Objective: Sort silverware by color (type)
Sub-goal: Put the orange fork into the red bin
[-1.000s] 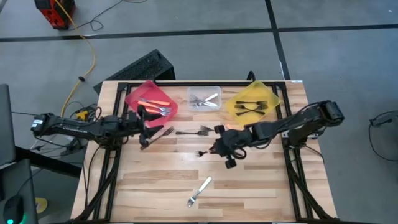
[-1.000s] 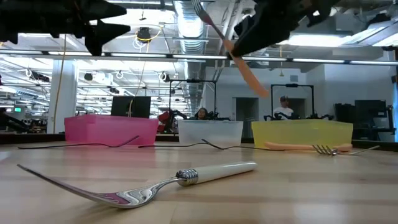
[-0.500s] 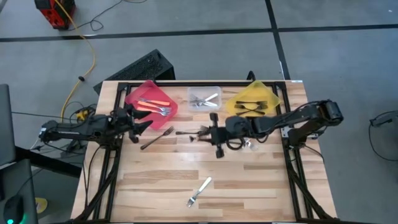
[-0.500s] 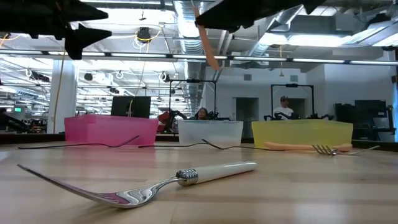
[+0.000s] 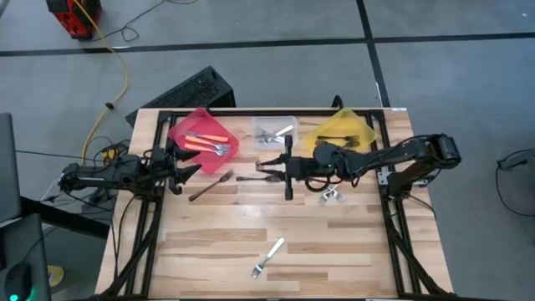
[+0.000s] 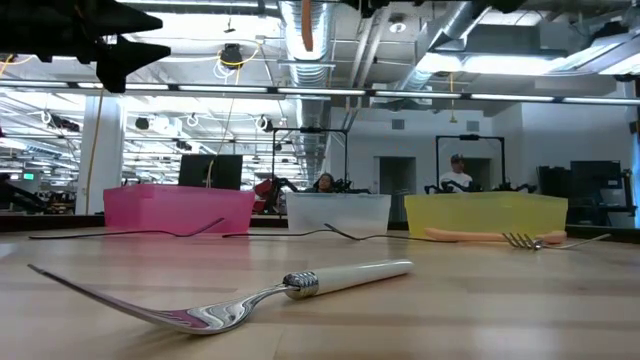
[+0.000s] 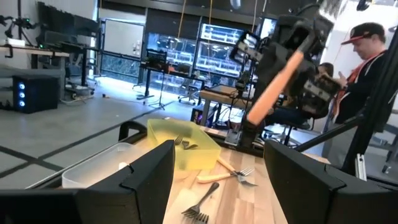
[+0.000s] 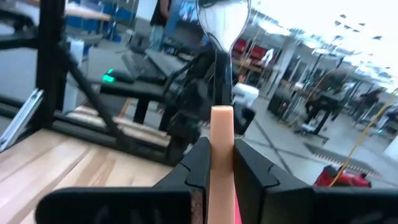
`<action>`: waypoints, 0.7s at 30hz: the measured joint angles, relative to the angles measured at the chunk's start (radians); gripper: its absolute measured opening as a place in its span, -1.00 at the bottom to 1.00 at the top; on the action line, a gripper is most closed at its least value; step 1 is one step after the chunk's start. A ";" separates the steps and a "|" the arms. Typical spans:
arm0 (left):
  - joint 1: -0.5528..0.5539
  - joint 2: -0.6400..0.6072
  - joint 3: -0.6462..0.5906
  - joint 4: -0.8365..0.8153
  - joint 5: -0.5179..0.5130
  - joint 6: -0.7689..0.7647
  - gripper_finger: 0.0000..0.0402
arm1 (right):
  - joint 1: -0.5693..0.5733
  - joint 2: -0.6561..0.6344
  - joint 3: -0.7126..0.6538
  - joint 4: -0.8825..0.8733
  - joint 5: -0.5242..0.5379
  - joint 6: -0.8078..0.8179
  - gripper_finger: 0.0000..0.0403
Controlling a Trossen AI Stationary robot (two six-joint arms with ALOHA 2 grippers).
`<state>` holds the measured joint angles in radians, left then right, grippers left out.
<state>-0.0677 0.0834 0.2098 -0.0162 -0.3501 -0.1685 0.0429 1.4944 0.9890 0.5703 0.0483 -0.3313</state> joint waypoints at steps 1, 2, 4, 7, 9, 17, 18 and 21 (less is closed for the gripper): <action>0.000 0.000 0.000 -0.003 0.000 0.005 0.16 | -0.004 0.000 0.000 0.017 0.000 0.000 -0.67; 0.000 0.000 0.000 -0.004 0.000 0.007 0.16 | -0.011 0.000 0.000 0.031 0.000 0.000 -0.67; 0.000 0.000 0.000 -0.003 0.000 0.007 0.16 | -0.024 0.000 0.000 0.054 0.000 0.000 -0.67; 0.000 0.000 0.000 -0.005 0.000 0.007 0.16 | -0.046 0.000 0.000 0.087 0.000 -0.001 -0.67; 0.000 0.000 0.000 -0.017 0.000 0.007 0.16 | -0.063 0.000 0.001 0.112 -0.003 0.000 -0.67; 0.000 0.000 0.000 -0.028 -0.001 0.007 0.16 | -0.128 0.000 0.001 0.210 -0.028 0.000 -0.67; 0.000 0.000 0.000 -0.028 -0.001 0.007 0.16 | -0.135 0.000 0.001 0.223 -0.029 0.000 -0.67; 0.000 0.000 0.000 -0.028 -0.001 0.006 0.16 | -0.157 0.000 0.007 0.251 -0.032 -0.010 -0.67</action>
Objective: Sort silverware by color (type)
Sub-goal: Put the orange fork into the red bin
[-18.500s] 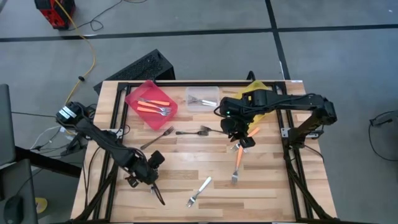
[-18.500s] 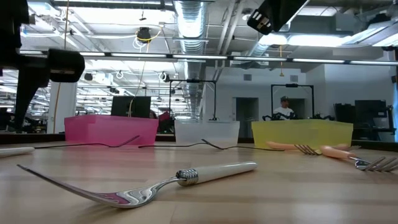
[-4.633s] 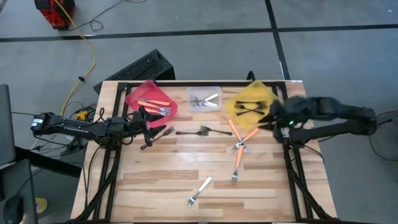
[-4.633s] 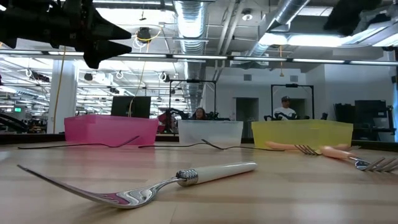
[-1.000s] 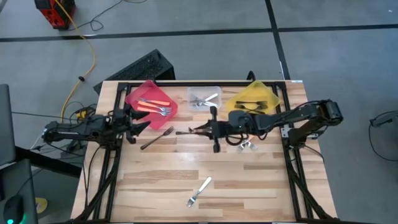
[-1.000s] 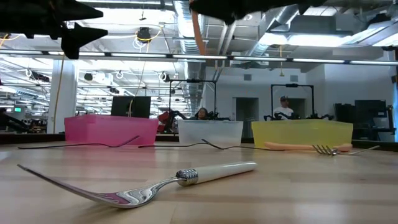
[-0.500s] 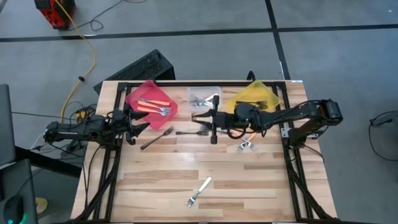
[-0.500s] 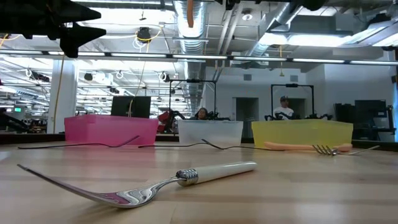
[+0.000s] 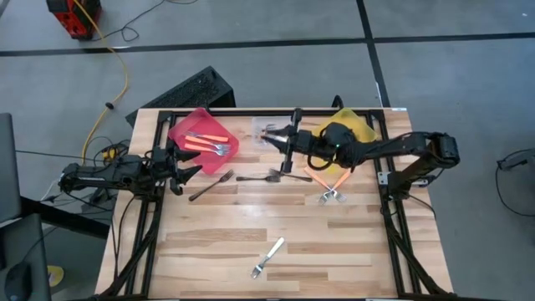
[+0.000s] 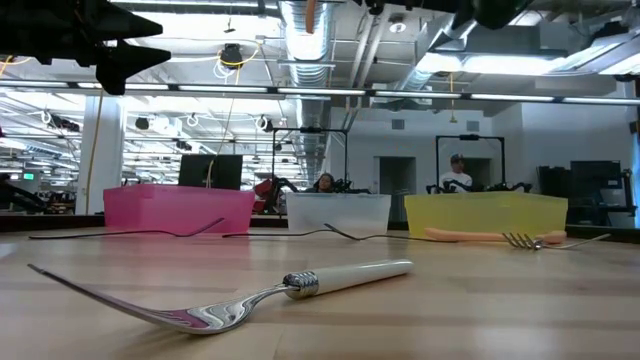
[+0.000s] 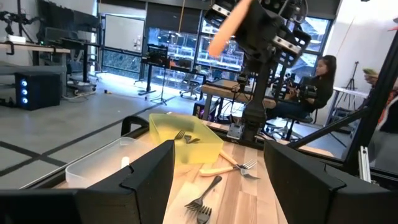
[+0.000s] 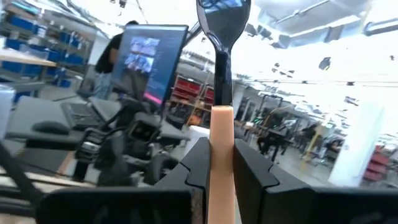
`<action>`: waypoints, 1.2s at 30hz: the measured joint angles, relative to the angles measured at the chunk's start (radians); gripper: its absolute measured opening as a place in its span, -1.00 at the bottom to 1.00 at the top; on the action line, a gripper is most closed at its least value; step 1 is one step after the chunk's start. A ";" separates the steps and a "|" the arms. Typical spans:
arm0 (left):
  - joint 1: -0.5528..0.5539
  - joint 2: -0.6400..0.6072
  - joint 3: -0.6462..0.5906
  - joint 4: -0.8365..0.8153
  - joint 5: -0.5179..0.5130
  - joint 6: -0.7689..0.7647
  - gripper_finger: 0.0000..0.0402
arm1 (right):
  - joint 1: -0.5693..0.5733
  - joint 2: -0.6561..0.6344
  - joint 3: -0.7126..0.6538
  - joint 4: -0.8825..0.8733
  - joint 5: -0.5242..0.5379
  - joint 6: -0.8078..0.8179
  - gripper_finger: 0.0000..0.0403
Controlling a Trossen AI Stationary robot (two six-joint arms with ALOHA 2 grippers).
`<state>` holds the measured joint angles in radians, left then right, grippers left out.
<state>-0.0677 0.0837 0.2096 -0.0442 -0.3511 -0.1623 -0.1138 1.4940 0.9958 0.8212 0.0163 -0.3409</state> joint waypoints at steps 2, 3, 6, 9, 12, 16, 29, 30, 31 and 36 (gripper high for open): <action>0.000 0.000 0.000 0.000 0.000 0.000 0.16 | -0.016 0.000 0.013 -0.002 -0.002 -0.005 -0.67; 0.000 0.000 0.000 -0.001 0.000 0.000 0.16 | -0.025 0.000 0.021 -0.002 -0.004 -0.005 -0.67; 0.000 0.000 0.000 -0.004 0.000 0.000 0.16 | -0.050 0.000 0.042 0.001 -0.026 0.012 -0.67; 0.000 0.000 0.000 -0.008 0.000 -0.001 0.16 | -0.073 0.007 0.053 0.000 -0.029 0.041 -0.67; 0.000 0.000 0.000 -0.014 0.000 0.000 0.16 | -0.088 0.061 0.086 0.000 -0.036 0.075 -0.67; 0.000 0.000 0.000 -0.013 -0.012 0.000 0.16 | -0.097 0.173 0.166 -0.005 -0.047 0.082 -0.67; 0.000 0.000 0.000 -0.010 -0.014 0.019 0.16 | -0.134 0.522 0.580 -0.181 -0.136 0.131 -0.67; 0.000 0.000 0.000 -0.010 -0.014 0.019 0.16 | -0.137 0.548 0.614 -0.198 -0.148 0.137 -0.67; 0.000 0.000 0.000 -0.010 -0.014 0.019 0.16 | -0.140 0.573 0.644 -0.208 -0.154 0.149 -0.67; 0.000 0.000 0.000 -0.010 -0.014 0.020 0.16 | -0.145 0.698 0.782 -0.286 -0.181 0.187 -0.67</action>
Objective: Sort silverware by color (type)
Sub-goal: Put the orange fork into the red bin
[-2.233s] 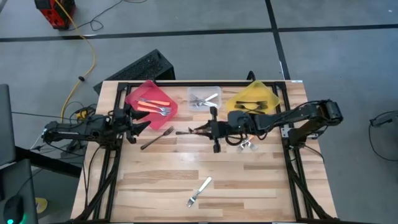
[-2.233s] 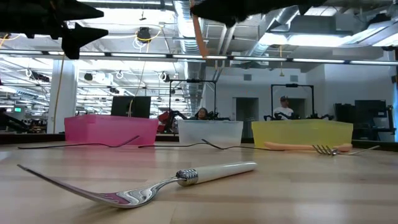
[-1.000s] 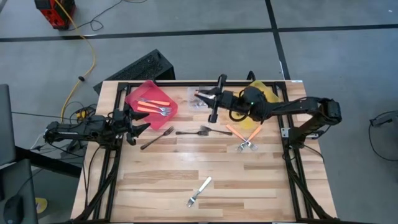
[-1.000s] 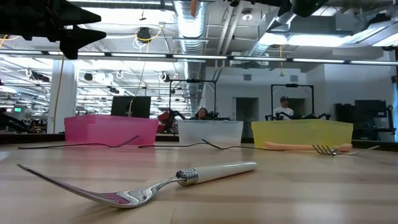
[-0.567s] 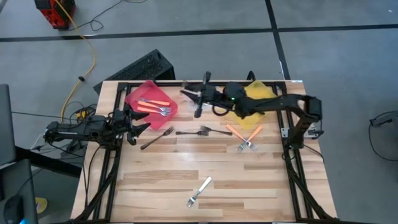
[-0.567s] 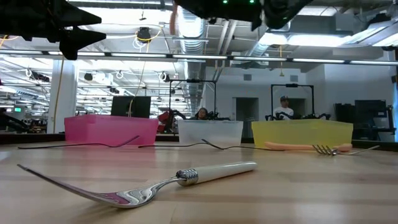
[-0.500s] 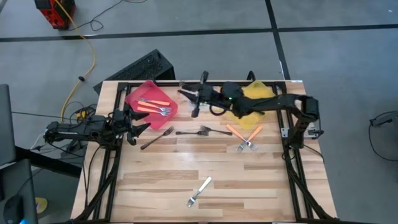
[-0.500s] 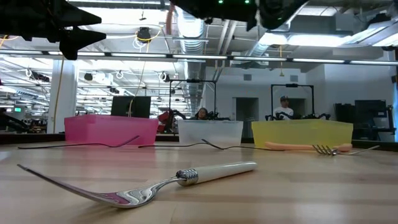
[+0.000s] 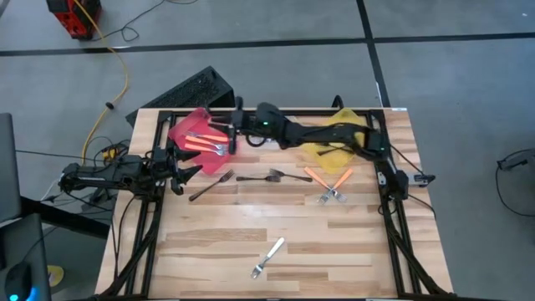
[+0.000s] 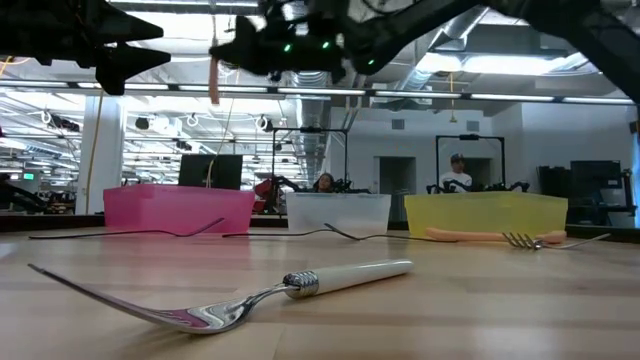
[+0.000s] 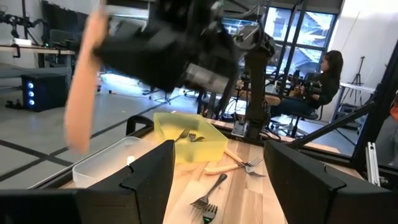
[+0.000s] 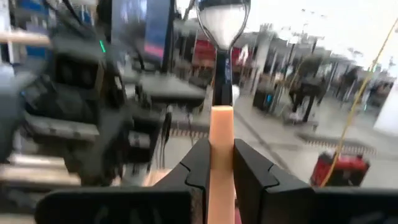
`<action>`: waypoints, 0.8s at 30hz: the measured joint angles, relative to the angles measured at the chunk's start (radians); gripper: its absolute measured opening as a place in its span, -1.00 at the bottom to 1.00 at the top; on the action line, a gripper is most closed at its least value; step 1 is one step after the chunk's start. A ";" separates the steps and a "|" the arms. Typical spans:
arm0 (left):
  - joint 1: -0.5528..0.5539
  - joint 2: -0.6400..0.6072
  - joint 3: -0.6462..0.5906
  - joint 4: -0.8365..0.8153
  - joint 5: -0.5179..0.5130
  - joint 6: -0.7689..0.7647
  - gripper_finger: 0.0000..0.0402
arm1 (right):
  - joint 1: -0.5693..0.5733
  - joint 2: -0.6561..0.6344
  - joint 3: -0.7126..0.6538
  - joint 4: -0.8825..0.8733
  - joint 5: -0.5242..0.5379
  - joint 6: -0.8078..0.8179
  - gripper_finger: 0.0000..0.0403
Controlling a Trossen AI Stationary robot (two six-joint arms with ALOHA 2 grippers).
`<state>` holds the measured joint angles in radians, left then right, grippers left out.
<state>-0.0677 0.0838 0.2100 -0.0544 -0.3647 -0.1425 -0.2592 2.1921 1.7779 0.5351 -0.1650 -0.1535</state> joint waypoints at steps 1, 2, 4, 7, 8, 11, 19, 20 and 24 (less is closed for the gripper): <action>0.000 0.000 0.000 0.000 0.001 0.000 0.16 | -0.001 0.025 0.024 -0.024 -0.002 0.000 -0.67; 0.000 0.000 0.000 0.000 0.001 0.000 0.16 | -0.002 0.050 0.049 -0.042 -0.003 -0.001 -0.67; 0.000 0.000 0.000 0.000 0.008 0.000 0.16 | -0.006 0.089 0.087 -0.074 -0.003 0.004 -0.67; 0.000 0.000 0.000 0.000 0.013 0.000 0.16 | -0.012 0.146 0.133 -0.074 -0.003 0.038 -0.67; 0.000 0.000 0.000 0.000 0.012 0.000 0.16 | -0.015 0.164 0.145 -0.080 -0.003 0.053 -0.67; 0.000 0.000 0.000 0.000 0.013 0.000 0.16 | -0.029 0.211 0.167 -0.086 -0.003 0.102 -0.67; 0.000 0.000 0.000 -0.001 0.013 -0.001 0.16 | -0.059 0.307 0.183 -0.088 -0.015 0.220 -0.67; 0.000 0.000 0.000 -0.001 0.013 -0.001 0.16 | -0.058 0.318 0.183 -0.091 -0.014 0.231 -0.67; 0.000 0.000 0.000 -0.001 0.014 -0.002 0.16 | -0.057 0.333 0.183 -0.156 0.006 0.250 -0.67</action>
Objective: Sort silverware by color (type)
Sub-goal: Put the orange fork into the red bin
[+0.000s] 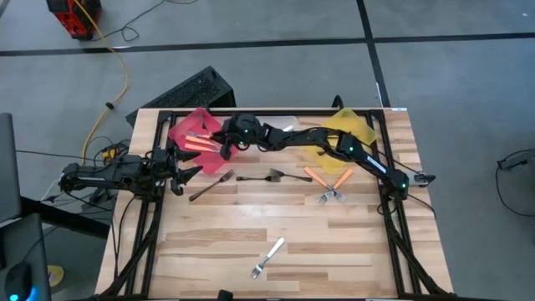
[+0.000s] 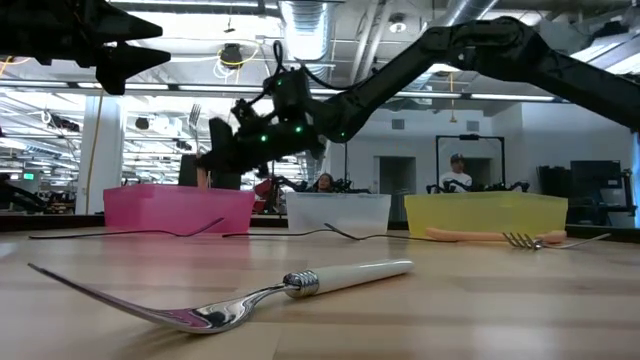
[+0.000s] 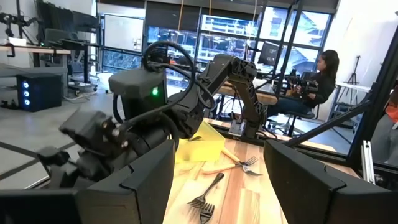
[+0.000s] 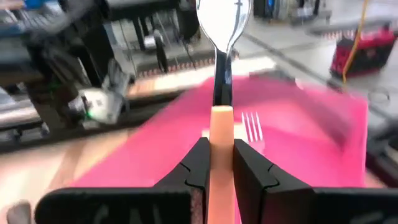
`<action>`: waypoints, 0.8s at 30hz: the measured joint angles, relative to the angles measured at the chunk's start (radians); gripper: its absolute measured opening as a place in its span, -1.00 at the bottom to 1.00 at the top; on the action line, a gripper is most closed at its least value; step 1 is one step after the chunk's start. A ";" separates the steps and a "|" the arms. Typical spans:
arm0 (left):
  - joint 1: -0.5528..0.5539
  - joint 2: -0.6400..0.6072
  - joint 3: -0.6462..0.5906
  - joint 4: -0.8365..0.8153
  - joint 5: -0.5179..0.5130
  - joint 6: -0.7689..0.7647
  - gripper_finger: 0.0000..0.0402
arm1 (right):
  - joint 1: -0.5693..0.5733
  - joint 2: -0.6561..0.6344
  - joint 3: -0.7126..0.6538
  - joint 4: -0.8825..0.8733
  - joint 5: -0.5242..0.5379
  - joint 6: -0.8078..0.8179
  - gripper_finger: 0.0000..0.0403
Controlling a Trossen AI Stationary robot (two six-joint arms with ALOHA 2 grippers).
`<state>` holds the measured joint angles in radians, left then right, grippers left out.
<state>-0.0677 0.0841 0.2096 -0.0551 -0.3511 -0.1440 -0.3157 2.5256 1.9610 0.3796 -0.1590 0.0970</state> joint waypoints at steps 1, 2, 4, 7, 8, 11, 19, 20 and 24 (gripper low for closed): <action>0.000 0.000 0.000 0.000 0.000 0.000 0.16 | 0.000 0.000 0.000 -0.020 0.000 0.001 -0.67; 0.000 0.000 0.000 0.000 0.000 -0.001 0.16 | 0.000 0.000 0.000 -0.038 0.001 0.001 -0.67; 0.000 0.000 0.000 0.000 -0.001 -0.007 0.16 | 0.001 0.000 0.000 -0.066 0.001 -0.012 -0.67; 0.000 0.000 0.000 0.000 -0.005 -0.008 0.16 | 0.000 0.000 0.000 -0.087 0.003 -0.023 -0.67; 0.000 0.000 0.000 0.000 -0.008 -0.008 0.16 | 0.001 0.000 0.000 -0.088 0.003 -0.022 -0.67; 0.000 0.000 0.000 0.000 -0.020 -0.008 0.16 | 0.001 0.000 0.000 -0.094 0.004 -0.012 -0.67; 0.000 0.000 0.000 0.000 -0.021 -0.008 0.16 | 0.002 0.000 0.000 -0.111 0.006 -0.009 -0.53; 0.000 0.000 0.000 0.000 -0.021 -0.008 0.16 | 0.002 0.000 0.000 -0.111 0.007 -0.008 -0.52; 0.000 0.000 0.000 0.000 -0.021 -0.008 0.16 | 0.002 0.000 0.000 -0.111 0.006 -0.008 -0.50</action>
<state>-0.0677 0.0841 0.2099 -0.0551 -0.3725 -0.1524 -0.3141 2.5256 1.9610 0.2687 -0.1528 0.0895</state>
